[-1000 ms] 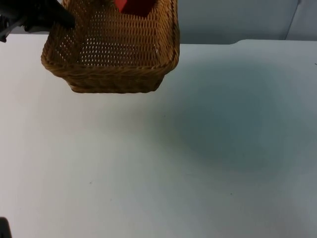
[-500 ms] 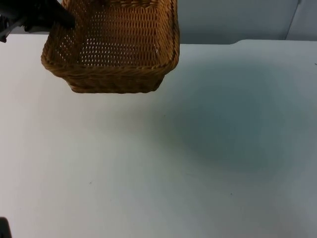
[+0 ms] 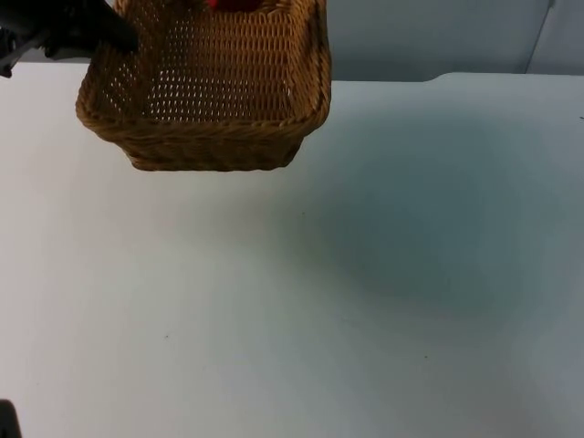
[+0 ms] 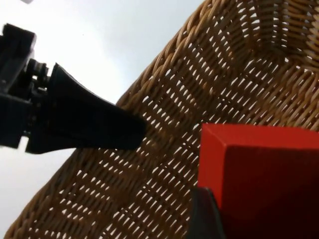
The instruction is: Pick up the basket with the left hand and place the cube into the basket with the right hand.
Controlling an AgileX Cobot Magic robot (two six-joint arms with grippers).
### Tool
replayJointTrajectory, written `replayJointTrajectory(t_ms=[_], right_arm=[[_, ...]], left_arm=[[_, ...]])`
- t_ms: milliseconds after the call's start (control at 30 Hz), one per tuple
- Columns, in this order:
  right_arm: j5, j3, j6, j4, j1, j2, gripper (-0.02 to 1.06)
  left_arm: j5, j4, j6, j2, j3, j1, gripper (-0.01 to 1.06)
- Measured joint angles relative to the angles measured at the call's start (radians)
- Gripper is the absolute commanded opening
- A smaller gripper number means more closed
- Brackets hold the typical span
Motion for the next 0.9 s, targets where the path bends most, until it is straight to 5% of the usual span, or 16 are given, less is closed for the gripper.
replayJointTrajectory(t_ms=[233,367,433,467,500,600,900], right_arm=[[-0.010,-0.006,0.000,-0.016,0.000,0.000,0.00],[-0.010,-0.006,0.000,-0.037,0.000,0.000,0.10],[-0.010,-0.006,0.000,-0.054,0.000,0.000,0.28],[-0.010,-0.006,0.000,-0.054,0.000,0.000,0.49],[-0.010,-0.006,0.000,-0.056,0.000,0.000,0.49],[-0.026,-0.006,0.043,-0.058,0.000,0.000,0.75],[-0.050,-0.006,0.118,-0.058,0.000,0.000,0.73]], left_arm=[[0.000,0.000,0.000,0.000,0.000,0.000,0.00],[0.000,0.000,0.000,0.000,0.000,0.000,0.00],[0.000,0.000,0.000,0.000,0.000,0.000,0.00],[0.000,0.000,0.000,0.000,0.000,0.000,0.00],[0.000,0.000,0.000,0.000,0.000,0.000,0.00],[0.000,0.000,0.000,0.000,0.000,0.000,0.00],[-0.006,0.007,0.000,0.000,0.000,0.000,0.00]])
